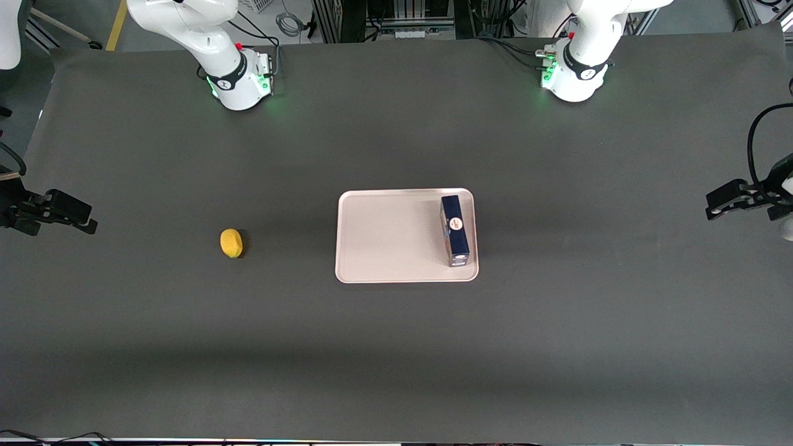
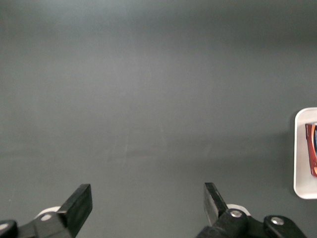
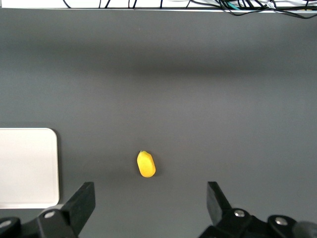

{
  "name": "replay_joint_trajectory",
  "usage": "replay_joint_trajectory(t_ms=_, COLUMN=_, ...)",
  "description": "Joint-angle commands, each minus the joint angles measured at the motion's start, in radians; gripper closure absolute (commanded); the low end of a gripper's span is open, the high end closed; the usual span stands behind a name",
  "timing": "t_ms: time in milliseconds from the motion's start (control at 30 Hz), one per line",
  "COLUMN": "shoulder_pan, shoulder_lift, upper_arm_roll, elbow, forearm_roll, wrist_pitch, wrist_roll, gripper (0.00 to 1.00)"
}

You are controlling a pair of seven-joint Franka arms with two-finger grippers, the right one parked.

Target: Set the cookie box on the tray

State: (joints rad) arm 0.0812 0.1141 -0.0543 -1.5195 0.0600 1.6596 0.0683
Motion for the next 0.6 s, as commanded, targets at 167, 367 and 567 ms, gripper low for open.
replay_joint_trajectory(t_ms=167, shoulder_pan=-0.003, shoulder_lift=-0.06, upper_arm_roll=0.01, elbow=-0.028, forearm_roll=-0.008, wrist_pitch=-0.038, wrist_roll=0.025, gripper=0.0)
replay_joint_trajectory(t_ms=367, shoulder_pan=-0.006, shoulder_lift=-0.071, upper_arm_roll=0.025, elbow=-0.044, forearm_roll=-0.008, wrist_pitch=-0.037, wrist_roll=0.025, gripper=0.0)
replay_joint_trajectory(t_ms=567, shoulder_pan=-0.008, shoulder_lift=-0.076, upper_arm_roll=0.027, elbow=-0.054, forearm_roll=-0.008, wrist_pitch=-0.032, wrist_roll=0.025, gripper=0.0)
